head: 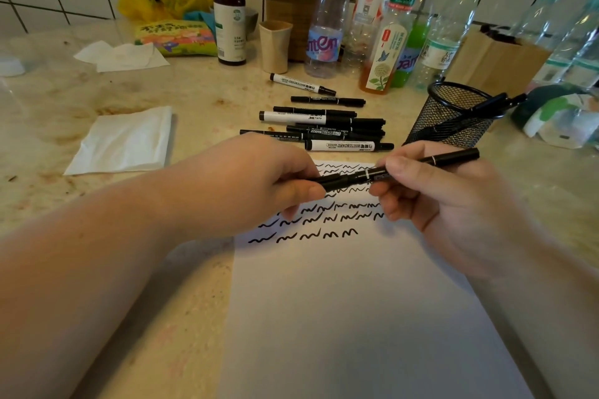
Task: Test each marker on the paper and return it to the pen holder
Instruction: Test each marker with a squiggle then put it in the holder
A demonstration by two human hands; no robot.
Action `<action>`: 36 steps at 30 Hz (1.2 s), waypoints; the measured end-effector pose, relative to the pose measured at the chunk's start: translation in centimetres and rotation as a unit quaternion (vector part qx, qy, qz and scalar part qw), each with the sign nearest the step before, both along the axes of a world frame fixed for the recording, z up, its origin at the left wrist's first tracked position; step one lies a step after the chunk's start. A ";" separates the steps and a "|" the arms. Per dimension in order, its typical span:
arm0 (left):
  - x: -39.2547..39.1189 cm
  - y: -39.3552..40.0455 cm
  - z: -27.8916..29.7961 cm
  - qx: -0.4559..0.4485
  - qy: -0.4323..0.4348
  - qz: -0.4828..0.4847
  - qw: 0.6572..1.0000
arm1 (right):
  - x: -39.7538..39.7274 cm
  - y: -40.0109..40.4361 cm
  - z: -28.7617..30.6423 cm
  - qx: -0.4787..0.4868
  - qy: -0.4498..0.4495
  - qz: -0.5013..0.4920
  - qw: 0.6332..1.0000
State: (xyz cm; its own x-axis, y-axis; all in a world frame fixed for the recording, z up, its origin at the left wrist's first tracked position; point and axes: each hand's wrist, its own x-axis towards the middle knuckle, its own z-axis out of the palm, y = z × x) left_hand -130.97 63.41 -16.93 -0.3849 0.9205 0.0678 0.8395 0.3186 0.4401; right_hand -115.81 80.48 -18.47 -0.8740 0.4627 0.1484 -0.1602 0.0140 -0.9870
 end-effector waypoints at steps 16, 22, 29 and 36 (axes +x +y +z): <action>0.4 0.2 0.0 -0.015 -0.062 0.001 0.998 | 0.1 -0.7 -0.1 0.079 0.034 0.024 0.996; 0.2 0.5 0.0 0.001 -0.051 0.000 0.999 | -0.1 -1.0 0.0 0.143 0.025 -0.035 0.989; -0.3 -0.3 -0.2 -0.022 0.020 0.016 0.999 | 1.3 0.6 3.3 0.182 0.078 -0.175 0.964; -0.5 -0.2 -0.7 -0.019 0.045 0.017 0.999 | 1.7 5.4 6.4 0.316 -0.016 -0.382 0.868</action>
State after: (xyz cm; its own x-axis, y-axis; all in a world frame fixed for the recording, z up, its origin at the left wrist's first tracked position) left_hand -131.49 63.21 -17.58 -0.4094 0.9098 0.0685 0.8640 0.3624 0.3496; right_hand -114.08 85.84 -12.11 -0.3569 0.7435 0.5655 0.1611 0.6453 -0.7467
